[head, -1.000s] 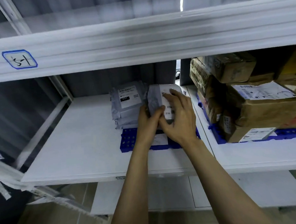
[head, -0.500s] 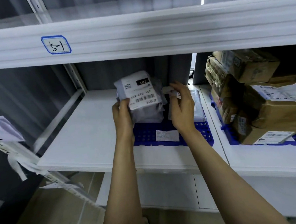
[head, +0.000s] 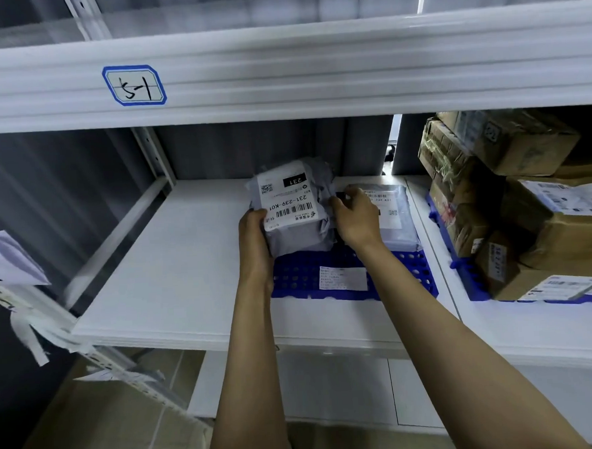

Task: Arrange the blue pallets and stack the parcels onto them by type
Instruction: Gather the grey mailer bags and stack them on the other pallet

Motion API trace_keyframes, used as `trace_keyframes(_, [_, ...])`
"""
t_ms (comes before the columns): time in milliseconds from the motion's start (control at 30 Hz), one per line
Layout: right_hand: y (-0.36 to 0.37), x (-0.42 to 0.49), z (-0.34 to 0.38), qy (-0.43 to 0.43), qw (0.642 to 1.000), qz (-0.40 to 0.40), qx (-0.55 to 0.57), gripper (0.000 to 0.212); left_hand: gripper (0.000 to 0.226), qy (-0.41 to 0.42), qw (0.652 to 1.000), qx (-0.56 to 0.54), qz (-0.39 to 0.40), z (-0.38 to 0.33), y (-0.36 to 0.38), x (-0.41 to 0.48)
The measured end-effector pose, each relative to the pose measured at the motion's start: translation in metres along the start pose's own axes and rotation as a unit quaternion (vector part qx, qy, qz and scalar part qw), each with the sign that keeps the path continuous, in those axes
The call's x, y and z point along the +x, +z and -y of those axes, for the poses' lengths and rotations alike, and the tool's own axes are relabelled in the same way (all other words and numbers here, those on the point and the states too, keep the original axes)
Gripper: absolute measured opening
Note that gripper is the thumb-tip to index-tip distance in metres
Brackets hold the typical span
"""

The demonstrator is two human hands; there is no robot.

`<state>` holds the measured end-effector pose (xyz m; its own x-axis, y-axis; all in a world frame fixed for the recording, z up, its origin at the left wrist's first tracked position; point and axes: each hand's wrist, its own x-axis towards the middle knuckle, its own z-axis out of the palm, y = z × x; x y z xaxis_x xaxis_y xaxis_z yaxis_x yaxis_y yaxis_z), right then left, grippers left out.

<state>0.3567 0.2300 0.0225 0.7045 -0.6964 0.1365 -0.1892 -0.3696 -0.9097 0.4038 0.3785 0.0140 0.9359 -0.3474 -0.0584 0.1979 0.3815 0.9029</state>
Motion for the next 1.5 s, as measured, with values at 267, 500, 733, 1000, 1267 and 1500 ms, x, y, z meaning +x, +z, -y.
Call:
trace_keyframes(267, [0.010,0.007,0.000,0.044,0.999,0.006,0.025,0.045,0.027,0.007,1.000,0.004,0.025,-0.001,-0.003,0.003])
trace_keyframes(500, [0.016,0.004,0.000,0.070,0.995,0.006,0.066,0.029,0.027,0.010,0.999,0.016,0.027,0.002,-0.007,0.000])
trace_keyframes(733, [0.013,0.009,-0.008,0.093,0.979,-0.017,0.178,0.016,0.031,-0.018,0.999,-0.019,0.022,0.005,-0.003,-0.003])
trace_keyframes(1000, [-0.033,0.012,-0.028,0.149,0.933,-0.146,0.294,0.024,0.050,-0.058,0.996,-0.059,0.023,0.015,0.022,-0.007])
trace_keyframes(1267, [-0.053,0.012,-0.079,0.213,0.933,-0.251,0.143,0.025,0.040,-0.035,0.999,-0.028,-0.025,0.019,0.012,0.003])
trace_keyframes(1500, [-0.050,0.017,-0.082,0.167,0.959,-0.226,0.035,0.033,0.074,-0.038,0.997,0.010,-0.069,0.021,0.005,0.001])
